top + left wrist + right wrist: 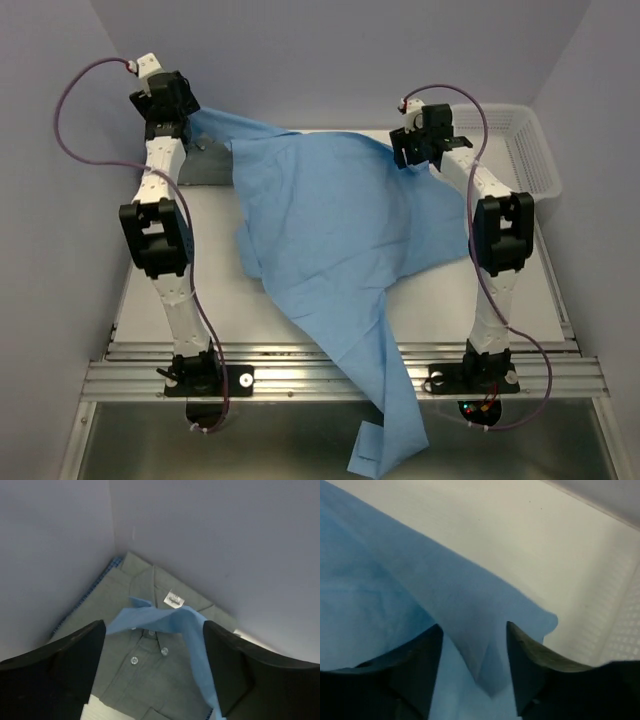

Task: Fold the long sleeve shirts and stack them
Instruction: Flatten the shirt out

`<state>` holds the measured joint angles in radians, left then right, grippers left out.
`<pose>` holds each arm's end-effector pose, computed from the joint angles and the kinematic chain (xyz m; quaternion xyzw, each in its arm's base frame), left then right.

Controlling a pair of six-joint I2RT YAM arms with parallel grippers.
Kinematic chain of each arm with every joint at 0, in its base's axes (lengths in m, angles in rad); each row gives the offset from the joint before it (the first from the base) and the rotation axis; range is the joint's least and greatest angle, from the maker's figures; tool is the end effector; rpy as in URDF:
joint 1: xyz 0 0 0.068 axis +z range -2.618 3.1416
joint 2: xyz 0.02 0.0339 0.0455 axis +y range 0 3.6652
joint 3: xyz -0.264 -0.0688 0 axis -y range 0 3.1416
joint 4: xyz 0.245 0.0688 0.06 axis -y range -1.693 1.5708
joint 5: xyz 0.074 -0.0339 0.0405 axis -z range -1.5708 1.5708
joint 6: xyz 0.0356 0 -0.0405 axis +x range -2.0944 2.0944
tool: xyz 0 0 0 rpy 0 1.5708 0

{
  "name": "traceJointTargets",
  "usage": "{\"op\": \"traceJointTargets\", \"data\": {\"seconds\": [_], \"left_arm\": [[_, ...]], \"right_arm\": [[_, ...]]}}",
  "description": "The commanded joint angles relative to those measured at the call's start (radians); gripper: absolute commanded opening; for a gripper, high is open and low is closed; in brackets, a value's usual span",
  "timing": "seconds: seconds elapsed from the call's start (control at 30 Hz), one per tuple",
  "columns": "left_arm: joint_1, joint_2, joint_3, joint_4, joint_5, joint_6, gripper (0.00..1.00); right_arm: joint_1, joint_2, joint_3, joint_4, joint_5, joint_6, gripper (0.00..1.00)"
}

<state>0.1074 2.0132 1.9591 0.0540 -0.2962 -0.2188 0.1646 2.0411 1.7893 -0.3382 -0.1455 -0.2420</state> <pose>0.4850 0.0627 0.3987 -0.2165 0.6732 0.0653 0.7041 0.4752 0.0842 0.2851 -0.2112 0.8548 0.0459 0.4719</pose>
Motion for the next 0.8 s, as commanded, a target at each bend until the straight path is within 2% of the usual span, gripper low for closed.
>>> {"op": "traceJointTargets", "data": {"seconds": [0.0, 0.03, 0.07, 0.1, 0.2, 0.3, 0.4, 0.47, 0.57, 0.67, 0.77], "left_arm": [[0.008, 0.042, 0.269, -0.07, 0.002, 0.026, 0.99], [0.008, 0.071, 0.328, -0.122, 0.009, 0.015, 0.99], [0.008, 0.105, 0.407, -0.153, 0.022, 0.004, 0.99], [0.006, 0.105, 0.417, -0.173, 0.05, 0.003, 0.99], [-0.006, 0.03, 0.324, -0.152, 0.094, -0.016, 0.99], [-0.043, -0.085, 0.143, -0.151, 0.135, -0.056, 0.99], [-0.106, -0.2, -0.128, -0.151, 0.155, -0.111, 0.99], [-0.194, -0.263, -0.23, -0.155, 0.173, -0.139, 0.99], [-0.265, -0.313, -0.406, -0.164, 0.215, -0.194, 0.99], [-0.314, -0.318, -0.54, -0.181, 0.368, -0.254, 0.99], [-0.359, -0.312, -0.641, -0.212, 0.376, -0.303, 0.99]], "right_arm": [[-0.005, 0.074, 0.246, -0.002, 0.02, 0.001, 0.76], [-0.005, 0.102, 0.301, -0.021, 0.024, 0.009, 1.0], [-0.005, 0.1, 0.308, -0.018, 0.018, 0.016, 1.0], [-0.005, 0.096, 0.308, -0.018, 0.008, 0.017, 1.0], [-0.005, 0.039, 0.248, -0.001, -0.045, 0.046, 1.0], [-0.005, -0.03, 0.13, 0.002, -0.078, 0.136, 1.0], [-0.005, -0.088, -0.019, -0.007, -0.071, 0.26, 1.0], [-0.005, -0.102, -0.097, -0.022, -0.084, 0.329, 1.0], [-0.005, -0.108, -0.134, -0.047, -0.085, 0.343, 1.0], [-0.005, -0.067, -0.12, -0.045, -0.098, 0.362, 1.0], [-0.005, 0.016, -0.067, -0.003, -0.109, 0.409, 1.0]]}}
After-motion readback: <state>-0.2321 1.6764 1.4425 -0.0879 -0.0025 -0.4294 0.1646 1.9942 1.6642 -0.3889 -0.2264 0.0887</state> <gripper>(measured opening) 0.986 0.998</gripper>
